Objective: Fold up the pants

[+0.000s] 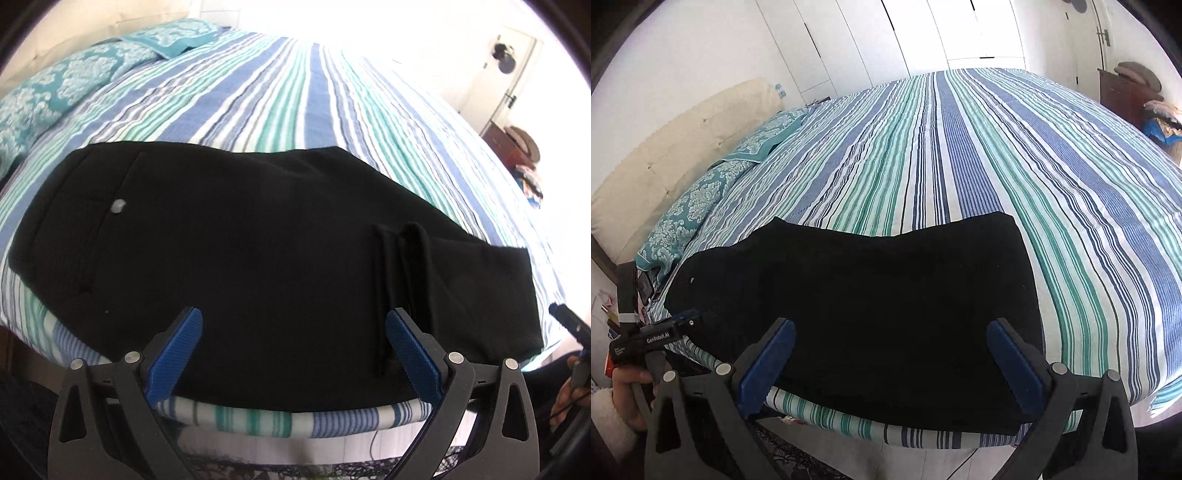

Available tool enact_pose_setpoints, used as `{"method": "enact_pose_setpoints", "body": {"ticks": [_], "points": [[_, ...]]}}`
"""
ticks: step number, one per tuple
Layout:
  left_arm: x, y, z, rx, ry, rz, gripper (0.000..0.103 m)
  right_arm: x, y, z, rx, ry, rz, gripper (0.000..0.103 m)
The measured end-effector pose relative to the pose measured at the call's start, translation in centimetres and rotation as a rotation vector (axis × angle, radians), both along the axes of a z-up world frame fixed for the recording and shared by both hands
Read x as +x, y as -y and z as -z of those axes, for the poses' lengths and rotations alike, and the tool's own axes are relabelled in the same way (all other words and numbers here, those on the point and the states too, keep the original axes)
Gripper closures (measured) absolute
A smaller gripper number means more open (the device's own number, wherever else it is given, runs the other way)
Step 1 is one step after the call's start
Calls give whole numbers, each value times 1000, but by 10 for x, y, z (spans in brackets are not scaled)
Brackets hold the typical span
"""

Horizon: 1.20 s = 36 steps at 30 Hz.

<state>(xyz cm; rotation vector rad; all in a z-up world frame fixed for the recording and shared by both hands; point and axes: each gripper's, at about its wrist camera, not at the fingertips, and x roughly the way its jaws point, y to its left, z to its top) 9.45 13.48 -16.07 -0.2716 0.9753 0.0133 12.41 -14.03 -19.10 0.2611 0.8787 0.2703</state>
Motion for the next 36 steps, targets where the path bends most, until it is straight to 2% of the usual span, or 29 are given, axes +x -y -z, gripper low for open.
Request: {"method": "enact_pose_setpoints", "body": {"ticks": [3, 6, 9, 11, 13, 15, 17, 19, 22, 24, 28, 29, 30, 32, 33, 35, 36], "points": [[0, -29, -10, -37, 18, -61, 3, 0, 4, 2, 13, -12, 17, 1], [4, -77, -28, -66, 67, -149, 3, -2, 5, 1, 9, -9, 17, 0], [14, -142, -41, -26, 71, -294, 3, -3, 5, 1, -5, -6, 6, 0], [22, -178, -42, -13, 40, -344, 3, -4, 4, 2, -8, -9, 0, 0], [36, -203, -30, -42, -50, -324, 3, -3, 1, 4, -12, -16, -4, 1], [46, -211, -16, -83, -112, -257, 3, -3, -2, 6, -21, -23, -12, 0], [55, -206, -12, -60, -113, -206, 3, -4, -7, 6, -33, -21, -26, 0], [59, -205, -7, -48, -110, -200, 3, -6, -14, 5, -50, -15, -45, 0], [70, -219, 14, -115, -172, -210, 3, -8, -24, 5, -77, -15, -81, 1], [73, -224, 33, -186, -222, -214, 1, -8, -31, 7, -90, -18, -103, 0], [67, -228, 33, -291, -193, -235, 4, -8, -38, 9, -100, -18, -124, 0], [67, -228, 34, -349, -188, -216, 9, -8, -38, 9, -96, -15, -126, 0], [67, -225, 34, -401, -194, -194, 29, -8, -39, 8, -92, -12, -125, 0], [66, -222, 34, -399, -225, -194, 47, -7, -39, 7, -88, -6, -121, 0], [65, -221, 32, -403, -226, -196, 61, -7, -38, 7, -84, -3, -119, 0], [59, -223, 25, -431, -225, -227, 78, -6, -37, 6, -74, 1, -114, 1], [56, -223, 21, -445, -214, -236, 82, -5, -36, 5, -69, 2, -111, 0]]}}
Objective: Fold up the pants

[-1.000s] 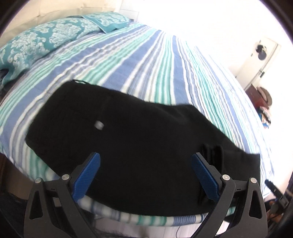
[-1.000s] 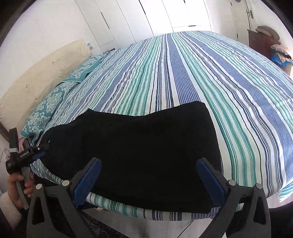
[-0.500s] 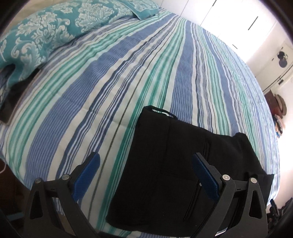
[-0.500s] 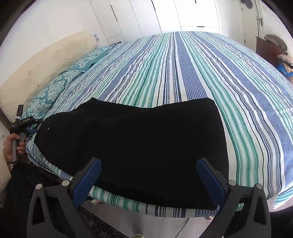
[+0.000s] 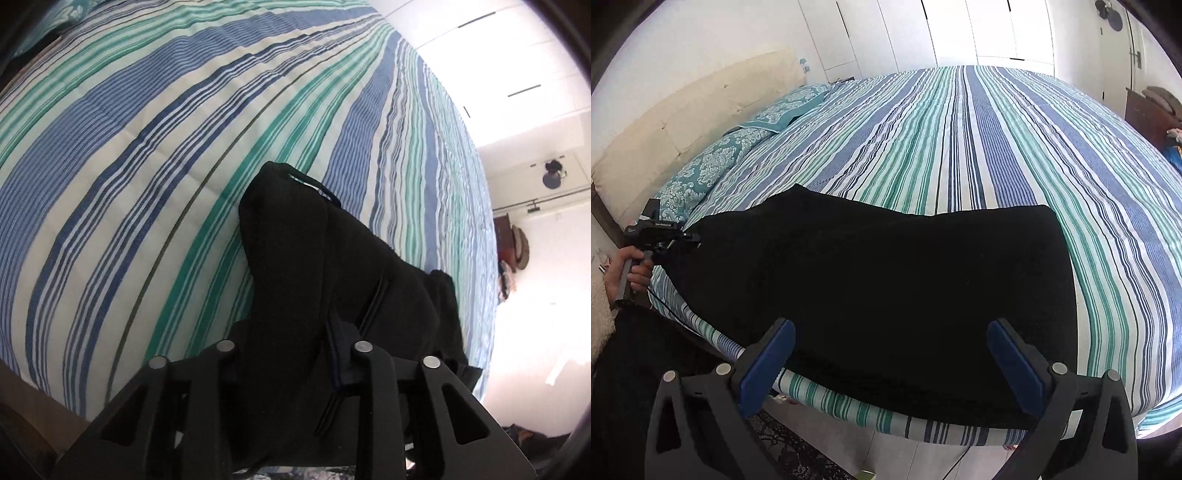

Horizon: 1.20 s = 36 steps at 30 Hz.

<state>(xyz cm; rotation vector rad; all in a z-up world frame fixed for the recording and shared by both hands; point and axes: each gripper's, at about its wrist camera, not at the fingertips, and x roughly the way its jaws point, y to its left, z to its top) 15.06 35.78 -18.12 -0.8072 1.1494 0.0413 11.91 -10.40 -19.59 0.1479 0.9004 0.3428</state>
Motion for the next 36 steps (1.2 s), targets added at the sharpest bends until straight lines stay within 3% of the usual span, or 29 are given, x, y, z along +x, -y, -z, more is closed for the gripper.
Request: {"method": "enact_pose_setpoints", "body": {"ticks": [3, 8, 14, 17, 20, 23, 25, 27, 29, 31, 33, 36], "points": [[-11, 13, -26, 16, 54, -5, 84, 1, 4, -4, 18, 12, 10, 0], [-34, 52, -80, -109, 176, 1, 85, 1, 17, -12, 66, 39, 50, 1], [-38, 152, -135, -188, 255, 124, 85, 4, 47, -24, 148, 72, 140, 0], [-29, 211, -146, -211, 273, 198, 85, 3, 66, -30, 188, 91, 196, 0], [-12, 280, -141, -141, 265, 284, 85, 0, 82, -35, 214, 107, 251, 0], [2, 349, -118, 35, 266, 369, 83, -5, 97, -37, 234, 119, 307, 0], [9, 388, -96, 134, 252, 421, 75, -8, 108, -37, 239, 124, 347, 0], [13, 423, -75, 164, 206, 512, 56, -12, 118, -37, 253, 125, 382, 0], [10, 448, -64, 183, 164, 595, 52, -17, 130, -37, 278, 128, 417, 0], [-3, 451, -77, 174, 213, 616, 45, -20, 142, -35, 306, 128, 454, 0], [-13, 431, -103, 155, 308, 581, 21, -22, 152, -33, 315, 114, 502, 0], [-13, 379, -134, 257, 423, 448, 10, -18, 156, -26, 337, 79, 502, 0]]}}
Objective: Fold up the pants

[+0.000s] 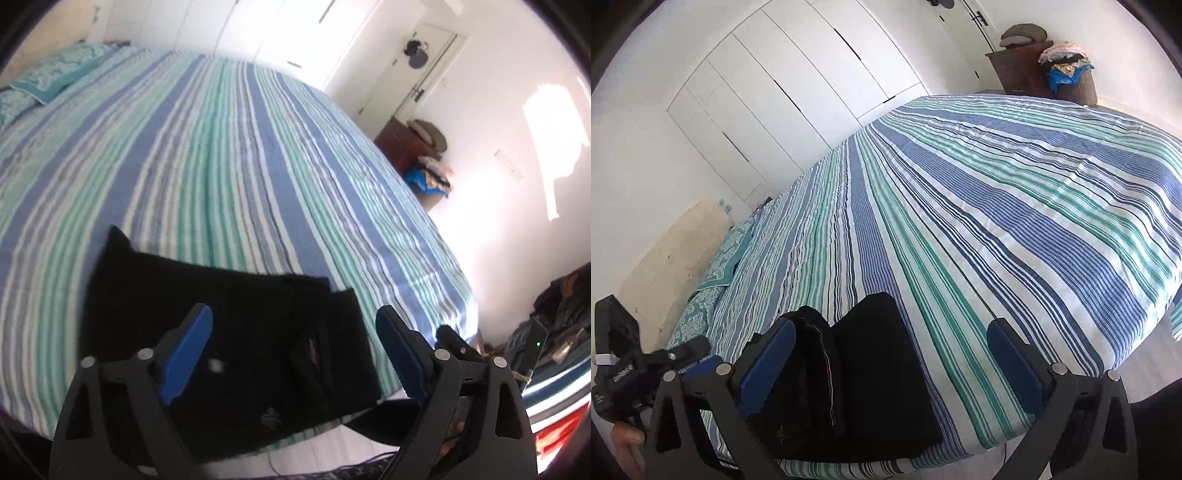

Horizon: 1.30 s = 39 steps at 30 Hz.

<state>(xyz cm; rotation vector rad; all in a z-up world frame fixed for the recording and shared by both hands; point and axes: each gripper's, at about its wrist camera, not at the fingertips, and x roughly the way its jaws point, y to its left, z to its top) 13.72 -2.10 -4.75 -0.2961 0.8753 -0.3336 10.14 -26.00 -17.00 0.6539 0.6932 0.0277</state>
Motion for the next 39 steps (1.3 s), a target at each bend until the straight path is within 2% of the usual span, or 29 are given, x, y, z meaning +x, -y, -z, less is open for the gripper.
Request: {"method": "enact_pose_setpoints", "body": {"ticks": [2, 4, 6, 8, 11, 13, 15, 17, 18, 20, 23, 26, 30, 31, 32, 33, 36, 39], "points": [[3, -39, -6, 41, 31, -90, 10, 6, -13, 0, 29, 20, -94, 0], [2, -74, 4, 103, 31, -172, 10, 15, -40, 1, 64, 42, -259, 0], [-6, -104, 25, 180, 19, -247, 10, 25, -77, 13, 71, -17, -446, 0], [-21, -124, 55, 220, -11, -296, 10, 27, -108, 24, 13, -76, -533, 1], [-43, -146, 96, 241, -57, -346, 10, 29, -138, 29, -58, -79, -623, 2], [-58, -155, 116, 267, -86, -364, 10, 34, -147, 38, -144, -125, -622, 3], [-49, -163, 124, 253, -143, -398, 15, 40, -145, 49, -101, -173, -620, 8], [-50, -168, 113, 220, -100, -401, 15, 43, -141, 48, -48, -158, -629, 32], [-49, -169, 111, 244, -84, -411, 15, 43, -140, 45, -46, -145, -632, 35], [-49, -170, 113, 277, -89, -415, 15, 46, -137, 45, -57, -152, -627, 36], [-46, -173, 122, 241, -112, -410, 15, 47, -134, 54, -60, -197, -596, 36], [-44, -166, 124, 259, -113, -397, 15, 54, -131, 65, -22, -215, -601, 35], [-42, -155, 126, 301, -108, -361, 15, 63, -113, 75, 120, -217, -578, 35], [-42, -153, 126, 313, -105, -355, 15, 64, -109, 75, 122, -230, -581, 39], [-41, -151, 126, 326, -104, -351, 15, 65, -109, 74, 80, -251, -585, 69], [-41, -150, 127, 336, -103, -349, 15, 65, -111, 74, 82, -259, -610, 81], [-41, -150, 129, 349, -110, -362, 15, 60, -113, 58, 52, -203, -623, 88], [-43, -158, 129, 319, -128, -404, 15, 46, -108, 20, 102, -44, -621, 89]]}}
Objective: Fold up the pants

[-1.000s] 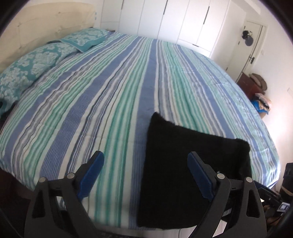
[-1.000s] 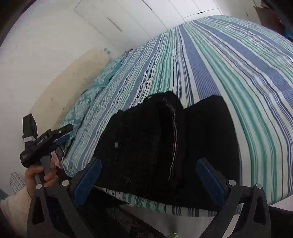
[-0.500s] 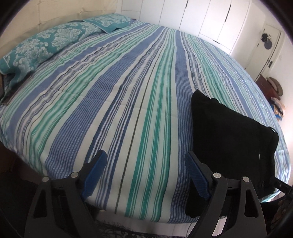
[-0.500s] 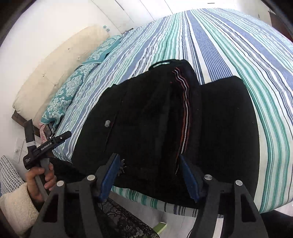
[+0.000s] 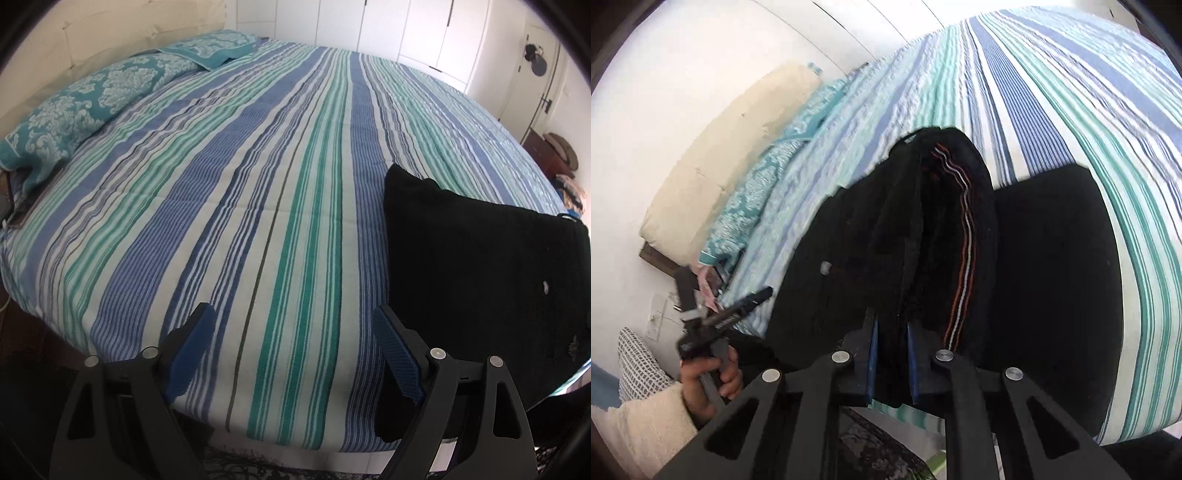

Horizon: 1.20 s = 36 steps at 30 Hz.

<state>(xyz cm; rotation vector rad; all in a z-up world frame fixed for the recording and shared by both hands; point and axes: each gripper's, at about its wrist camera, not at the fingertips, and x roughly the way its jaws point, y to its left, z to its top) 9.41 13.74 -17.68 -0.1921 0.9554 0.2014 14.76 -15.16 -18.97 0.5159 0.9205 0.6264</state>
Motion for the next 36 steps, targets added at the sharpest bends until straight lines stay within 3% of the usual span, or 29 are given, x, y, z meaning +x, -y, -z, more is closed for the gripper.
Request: {"method": "enact_pose_setpoints", "body": {"ticks": [6, 9, 12, 14, 15, 16, 18, 20, 21, 23, 25, 29, 33, 36], "points": [[-4, -16, -1, -65, 10, -78, 15, -20, 24, -65, 76, 169, 25, 90], [-5, -12, -3, -63, 17, -67, 15, -26, 47, -65, 50, 172, 35, 91], [-5, -1, -7, -40, 27, -26, 15, -20, 62, -28, -71, 64, 104, 90], [-5, 11, -10, -20, 37, 21, 15, -13, 72, 18, -241, -89, 153, 90], [-5, 19, -11, -6, 42, 48, 15, -9, 76, 39, -276, -172, 157, 90], [-4, 29, -12, 15, 48, 81, 15, -8, 83, 47, -232, -194, 174, 89], [-6, 48, -16, 48, 64, 146, 15, -11, 88, 42, -208, -169, 210, 84], [-8, 69, -20, 65, 85, 218, 15, -15, 88, 38, -275, -149, 235, 55], [-10, 80, -22, 74, 97, 258, 15, -19, 85, 36, -295, -148, 242, 51], [-13, 101, -25, 96, 116, 331, 15, -26, 88, 24, -335, -113, 284, 51], [-15, 121, -24, 113, 122, 394, 15, -32, 81, -3, -424, 15, 315, 51], [-16, 156, -18, 141, 111, 515, 15, -25, 44, -47, -389, 222, 181, 50], [-16, 174, -6, 179, 72, 574, 14, 13, 0, -58, -378, 271, 32, 50], [-16, 174, -6, 165, 70, 570, 12, 45, -10, -38, -431, 247, 13, 50]]}}
